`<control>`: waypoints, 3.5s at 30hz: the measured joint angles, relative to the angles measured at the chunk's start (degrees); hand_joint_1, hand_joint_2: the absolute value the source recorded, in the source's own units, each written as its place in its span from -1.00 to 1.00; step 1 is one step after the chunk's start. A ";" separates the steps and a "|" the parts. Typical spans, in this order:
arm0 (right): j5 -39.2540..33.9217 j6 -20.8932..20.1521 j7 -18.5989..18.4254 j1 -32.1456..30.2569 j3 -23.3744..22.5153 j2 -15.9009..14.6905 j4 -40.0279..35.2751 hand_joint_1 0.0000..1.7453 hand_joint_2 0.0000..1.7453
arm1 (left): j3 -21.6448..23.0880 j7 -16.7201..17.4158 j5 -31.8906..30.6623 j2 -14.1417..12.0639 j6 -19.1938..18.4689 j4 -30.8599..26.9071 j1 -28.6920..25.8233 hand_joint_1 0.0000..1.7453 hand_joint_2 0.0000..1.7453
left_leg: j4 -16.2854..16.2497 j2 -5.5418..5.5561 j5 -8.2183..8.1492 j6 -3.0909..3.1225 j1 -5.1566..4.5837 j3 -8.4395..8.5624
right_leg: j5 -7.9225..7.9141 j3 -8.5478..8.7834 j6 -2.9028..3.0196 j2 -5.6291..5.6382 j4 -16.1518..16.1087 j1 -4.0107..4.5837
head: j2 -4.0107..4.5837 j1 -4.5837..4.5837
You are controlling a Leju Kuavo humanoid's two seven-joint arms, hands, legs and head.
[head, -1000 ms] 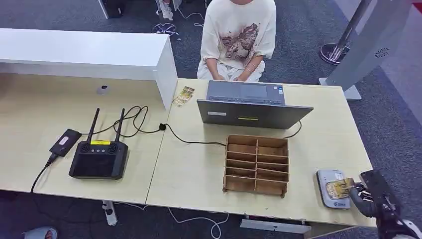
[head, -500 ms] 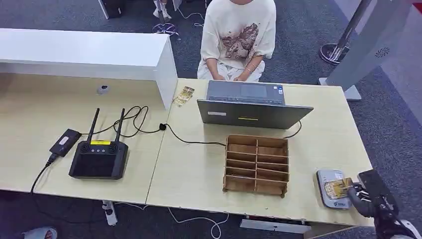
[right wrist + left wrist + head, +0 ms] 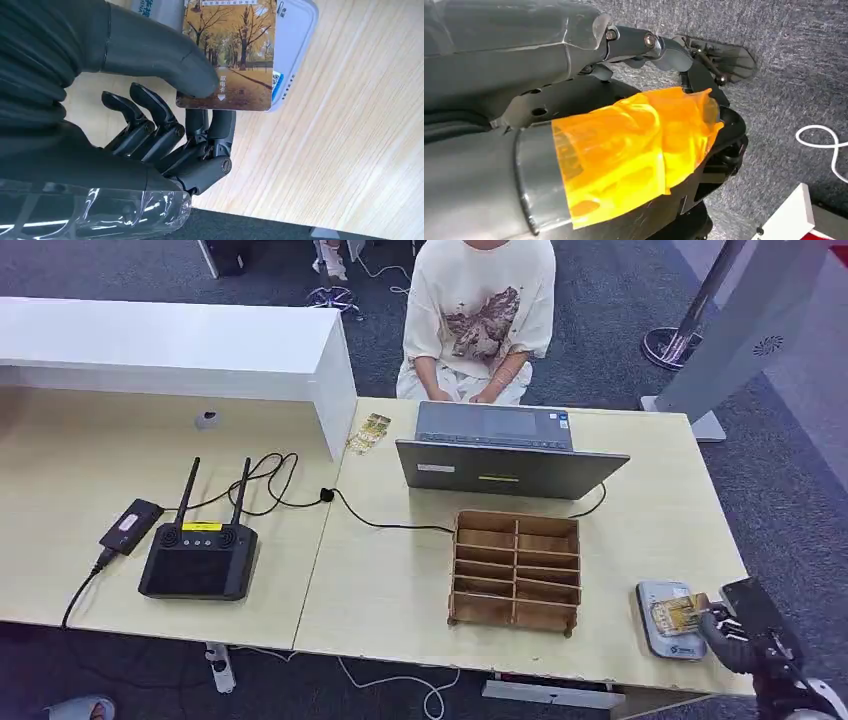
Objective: Pass the card to the sensor for recognition and then transmit it.
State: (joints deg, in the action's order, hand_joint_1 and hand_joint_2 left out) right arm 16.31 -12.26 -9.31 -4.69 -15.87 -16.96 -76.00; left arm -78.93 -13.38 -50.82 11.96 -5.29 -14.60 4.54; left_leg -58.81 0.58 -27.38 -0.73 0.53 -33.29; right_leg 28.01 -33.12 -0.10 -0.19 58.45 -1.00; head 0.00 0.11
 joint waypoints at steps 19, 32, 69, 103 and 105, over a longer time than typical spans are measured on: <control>-5.75 -1.16 0.48 0.26 -0.17 -0.66 -2.08 1.00 1.00 | 0.04 1.14 0.90 0.00 0.15 0.00 0.01 -1.00 -1.00 | 0.00 0.00 0.00 0.00 -0.01 0.00 | 0.00 0.00 0.00 0.00 0.00 -0.01 | 0.00 0.02; -16.26 -1.49 3.37 0.13 -0.13 -6.01 -13.44 1.00 1.00 | 0.04 0.61 2.12 0.07 0.18 0.00 -0.02 -1.00 -1.00 | 0.00 0.00 0.00 0.00 -0.04 -0.01 | 0.00 0.00 0.00 0.00 0.00 -0.05 | 0.00 0.00; 2.56 7.85 11.54 14.21 11.52 -10.08 -21.72 1.00 1.00 | -0.04 0.35 3.82 0.61 0.52 0.00 0.04 -1.00 -1.00 | 0.00 -0.06 0.05 -0.02 -0.04 0.01 | -0.04 -0.01 -0.02 0.09 0.07 -0.04 | 0.00 -0.02; 23.87 12.26 4.74 38.44 29.68 -6.99 -4.50 1.00 1.00 | -0.04 1.03 2.99 0.61 0.50 0.00 0.29 -1.00 -1.00 | -0.01 0.06 0.13 -0.08 -0.04 -0.07 | -0.08 -0.04 -0.04 -0.01 0.10 -0.05 | 0.00 0.00; 23.93 12.26 4.68 39.08 30.03 -6.84 -4.00 1.00 1.00 | -0.04 1.03 2.97 0.61 0.48 0.00 0.29 -1.00 -1.00 | -0.01 0.08 0.14 -0.08 -0.03 -0.07 | -0.08 -0.04 -0.04 -0.04 0.10 -0.04 | 0.00 0.00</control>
State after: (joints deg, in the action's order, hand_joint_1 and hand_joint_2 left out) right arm 40.24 0.00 -4.63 34.38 14.16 -23.80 -80.00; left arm -78.97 -12.35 -47.84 12.57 -4.81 -14.60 4.83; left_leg -58.81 0.66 -27.25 -0.81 0.50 -33.36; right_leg 27.94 -33.16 -0.14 -0.23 58.55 -1.05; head 0.00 0.11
